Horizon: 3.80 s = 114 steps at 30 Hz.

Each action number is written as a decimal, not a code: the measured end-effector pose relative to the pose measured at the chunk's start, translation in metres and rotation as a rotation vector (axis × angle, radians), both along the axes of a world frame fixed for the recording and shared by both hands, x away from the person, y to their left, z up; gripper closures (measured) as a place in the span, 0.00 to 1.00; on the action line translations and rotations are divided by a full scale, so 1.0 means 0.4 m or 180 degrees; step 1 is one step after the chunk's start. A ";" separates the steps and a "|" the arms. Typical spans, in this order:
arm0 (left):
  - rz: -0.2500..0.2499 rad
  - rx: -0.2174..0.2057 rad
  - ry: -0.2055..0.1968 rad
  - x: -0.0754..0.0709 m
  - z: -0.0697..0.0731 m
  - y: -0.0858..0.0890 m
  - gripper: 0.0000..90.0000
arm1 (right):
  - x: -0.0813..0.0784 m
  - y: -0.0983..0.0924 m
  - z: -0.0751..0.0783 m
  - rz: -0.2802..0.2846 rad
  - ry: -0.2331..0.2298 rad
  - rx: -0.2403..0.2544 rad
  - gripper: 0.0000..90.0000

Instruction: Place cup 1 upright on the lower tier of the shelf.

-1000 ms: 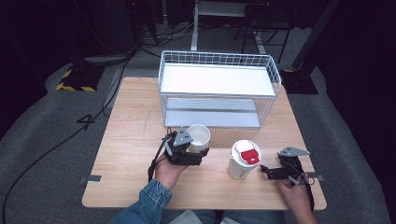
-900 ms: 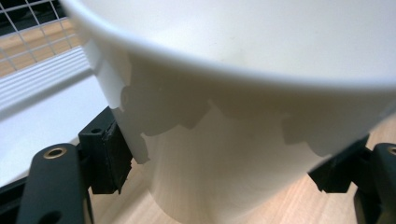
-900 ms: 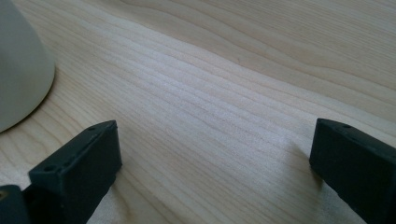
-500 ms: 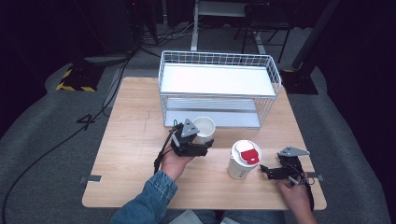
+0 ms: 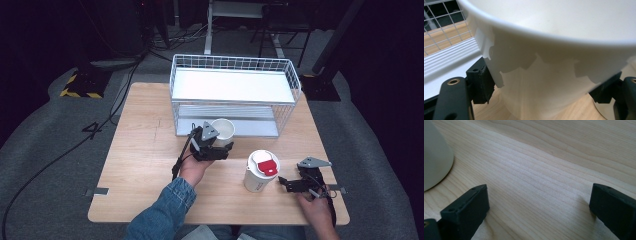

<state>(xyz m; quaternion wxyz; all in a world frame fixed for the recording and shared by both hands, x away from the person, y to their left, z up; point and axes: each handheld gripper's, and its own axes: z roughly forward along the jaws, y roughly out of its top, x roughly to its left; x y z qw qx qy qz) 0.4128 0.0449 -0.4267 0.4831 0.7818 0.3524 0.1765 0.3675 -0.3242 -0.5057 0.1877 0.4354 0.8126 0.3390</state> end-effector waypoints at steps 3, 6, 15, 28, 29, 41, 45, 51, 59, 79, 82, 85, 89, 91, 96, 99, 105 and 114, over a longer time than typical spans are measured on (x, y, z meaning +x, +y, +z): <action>0.0028 0.0011 0.0038 0.017 -0.002 -0.006 0.25 | 0.000 0.000 0.000 0.0002 0.0000 -0.0001 0.03; 0.0060 0.0006 0.0014 0.029 0.002 -0.014 0.25 | 0.000 0.000 0.000 0.0002 -0.0001 -0.0001 0.03; 0.0158 0.0016 0.0024 0.064 -0.012 -0.032 0.25 | 0.000 0.000 0.000 0.0006 -0.0004 -0.0002 0.03; 0.0462 0.0208 -0.0081 0.125 -0.026 -0.067 0.25 | 0.000 0.000 0.000 0.0006 -0.0004 -0.0001 0.03; 0.0471 0.0208 -0.0094 0.129 -0.027 -0.069 0.25 | 0.000 0.000 0.000 0.0006 -0.0004 -0.0002 0.03; 0.0582 0.0132 -0.0078 0.177 -0.056 -0.086 0.25 | 0.000 0.000 0.000 0.0005 -0.0003 0.0000 0.03; 0.0682 0.0028 -0.0005 0.197 -0.068 -0.085 0.25 | 0.000 0.000 0.000 0.0007 -0.0003 0.0001 0.03; 0.0809 0.0042 -0.0040 0.215 -0.082 -0.094 0.25 | 0.000 0.000 0.000 0.0009 -0.0004 0.0003 0.03; 0.0844 0.0076 -0.0084 0.239 -0.088 -0.111 0.25 | 0.000 0.000 0.000 0.0010 -0.0004 0.0002 0.03; 0.0963 0.0012 0.0108 0.303 -0.134 -0.122 0.25 | -0.001 0.000 0.000 0.0010 -0.0005 0.0002 0.04; 0.0955 0.0008 0.0136 0.304 -0.138 -0.123 0.25 | -0.001 0.000 0.000 0.0010 -0.0005 0.0002 0.04; 0.0932 -0.0018 0.0171 0.306 -0.140 -0.124 0.25 | -0.001 0.000 0.000 0.0010 -0.0005 0.0002 0.04; 0.0910 -0.0016 0.0176 0.307 -0.141 -0.123 0.24 | -0.001 0.000 0.000 0.0010 -0.0006 0.0002 0.04; 0.0885 -0.0037 0.0194 0.308 -0.140 -0.121 0.22 | -0.001 0.000 0.000 0.0010 -0.0005 0.0002 0.04; 0.0945 0.0009 0.0163 0.308 -0.136 -0.116 0.15 | -0.001 0.000 0.000 0.0009 -0.0005 0.0002 0.04; 0.0952 0.0007 0.0161 0.306 -0.135 -0.115 0.13 | -0.001 0.000 0.000 0.0010 -0.0005 0.0002 0.04; 0.0941 0.0022 0.0187 0.292 -0.125 -0.111 0.02 | 0.000 0.000 0.000 0.0011 -0.0004 0.0003 0.04; 0.0862 -0.0007 0.0179 0.253 -0.106 -0.097 0.00 | 0.000 0.000 0.000 0.0010 -0.0003 0.0003 0.04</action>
